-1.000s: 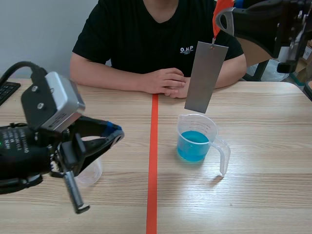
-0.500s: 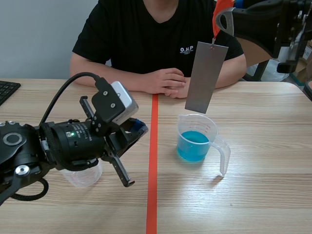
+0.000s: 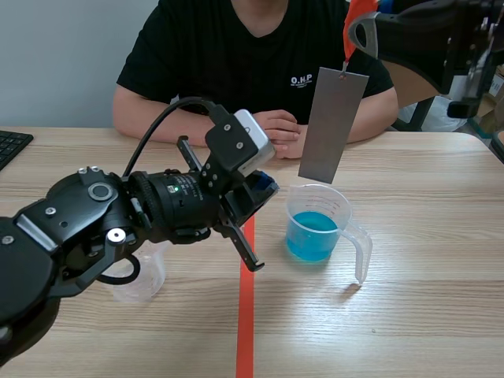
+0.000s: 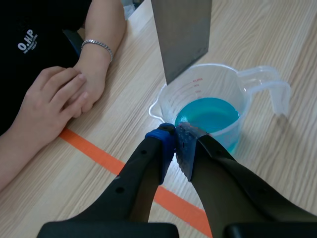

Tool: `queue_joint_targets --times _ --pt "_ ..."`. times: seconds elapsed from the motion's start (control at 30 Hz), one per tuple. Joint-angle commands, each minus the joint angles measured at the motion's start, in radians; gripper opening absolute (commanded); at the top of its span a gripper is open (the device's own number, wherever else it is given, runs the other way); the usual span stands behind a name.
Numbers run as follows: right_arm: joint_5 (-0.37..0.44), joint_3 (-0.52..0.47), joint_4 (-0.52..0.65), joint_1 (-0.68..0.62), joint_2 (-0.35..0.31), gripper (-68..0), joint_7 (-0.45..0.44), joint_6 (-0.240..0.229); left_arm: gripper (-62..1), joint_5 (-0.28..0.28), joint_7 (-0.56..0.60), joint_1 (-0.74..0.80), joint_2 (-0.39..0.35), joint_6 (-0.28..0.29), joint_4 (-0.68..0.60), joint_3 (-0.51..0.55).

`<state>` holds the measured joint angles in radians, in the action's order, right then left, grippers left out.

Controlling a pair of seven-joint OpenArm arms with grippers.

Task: Do the redox reaction experiment.
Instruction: 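Raise the plate and point at it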

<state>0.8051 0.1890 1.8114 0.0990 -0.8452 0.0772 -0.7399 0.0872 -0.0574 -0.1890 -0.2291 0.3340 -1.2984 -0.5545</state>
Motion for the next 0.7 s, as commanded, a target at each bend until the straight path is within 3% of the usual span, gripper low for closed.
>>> queue_joint_targets --times 0.0,0.17,0.3,0.67 --pt "0.019 -0.027 0.011 0.012 -0.016 -65.8 -0.015 -0.006 -56.3 0.009 0.013 -0.019 0.017 -0.007 -0.005 0.002" --pt "0.019 -0.027 0.011 0.012 -0.015 -65.8 -0.015 -0.006 -56.3 0.026 0.016 -0.052 0.048 -0.013 0.030 0.001" --pt "0.018 -0.027 0.011 0.012 -0.015 -65.8 -0.015 -0.006 -56.3 0.033 0.030 -0.071 0.063 -0.056 0.060 0.001" --pt "0.018 -0.027 0.011 0.012 -0.013 -65.8 -0.015 -0.006 -56.3 0.033 0.037 -0.077 0.062 -0.057 0.078 0.001"
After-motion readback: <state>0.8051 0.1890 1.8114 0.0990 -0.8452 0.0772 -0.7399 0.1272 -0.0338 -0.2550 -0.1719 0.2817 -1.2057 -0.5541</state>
